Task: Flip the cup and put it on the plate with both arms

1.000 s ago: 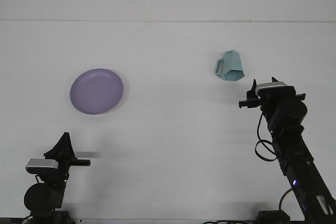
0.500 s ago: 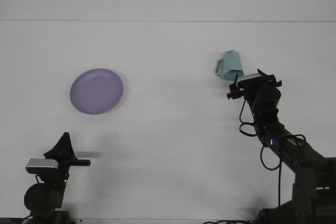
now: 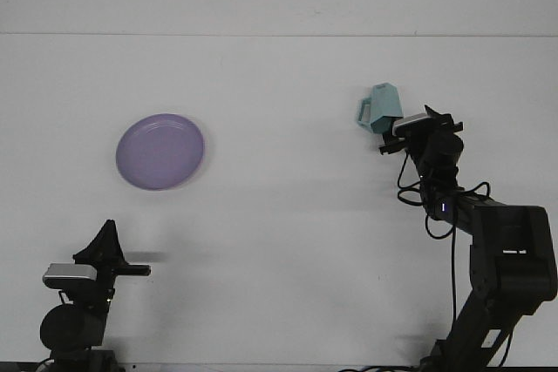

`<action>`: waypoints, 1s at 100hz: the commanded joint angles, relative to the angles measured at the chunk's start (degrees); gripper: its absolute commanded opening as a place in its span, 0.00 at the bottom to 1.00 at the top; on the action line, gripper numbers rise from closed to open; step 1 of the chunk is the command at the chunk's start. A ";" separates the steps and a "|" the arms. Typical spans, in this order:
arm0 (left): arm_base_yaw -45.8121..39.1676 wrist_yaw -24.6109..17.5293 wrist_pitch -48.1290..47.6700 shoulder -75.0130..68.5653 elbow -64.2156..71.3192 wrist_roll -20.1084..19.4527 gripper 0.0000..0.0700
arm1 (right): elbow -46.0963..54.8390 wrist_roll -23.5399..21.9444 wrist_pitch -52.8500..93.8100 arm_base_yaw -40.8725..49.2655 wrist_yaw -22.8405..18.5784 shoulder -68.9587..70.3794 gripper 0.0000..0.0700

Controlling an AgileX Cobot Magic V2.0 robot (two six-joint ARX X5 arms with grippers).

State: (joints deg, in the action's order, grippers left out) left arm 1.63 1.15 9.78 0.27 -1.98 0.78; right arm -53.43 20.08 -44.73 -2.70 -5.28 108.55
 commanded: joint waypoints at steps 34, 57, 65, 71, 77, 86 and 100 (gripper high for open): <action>-0.07 0.00 0.35 -0.09 1.16 -0.11 0.02 | -13.14 3.63 7.10 -0.76 -1.01 9.38 0.71; -0.07 0.00 0.31 -0.09 1.16 -0.09 0.02 | -13.42 3.78 7.54 -0.94 -2.34 9.70 0.08; -0.07 0.00 0.31 -0.09 1.16 -0.09 0.02 | -13.42 3.76 7.52 -1.05 -2.93 9.68 0.00; -0.07 0.00 0.31 -0.09 1.16 -0.09 0.02 | -13.42 3.74 7.52 -1.05 -2.93 9.68 0.00; -0.07 0.00 0.28 -0.09 1.16 -0.09 0.02 | -13.42 3.54 7.52 -1.05 -2.93 9.68 0.00; -0.07 0.00 0.31 -0.09 1.16 -0.09 0.02 | -13.42 2.80 7.52 -1.03 -2.93 9.46 0.00; -0.07 0.00 0.33 -0.09 1.16 -0.09 0.02 | -13.42 1.99 8.76 -1.03 -2.93 7.76 0.00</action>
State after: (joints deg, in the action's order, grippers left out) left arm 1.63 1.15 9.63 0.27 -1.98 0.78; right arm -65.76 23.18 -36.62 -3.70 -7.99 116.51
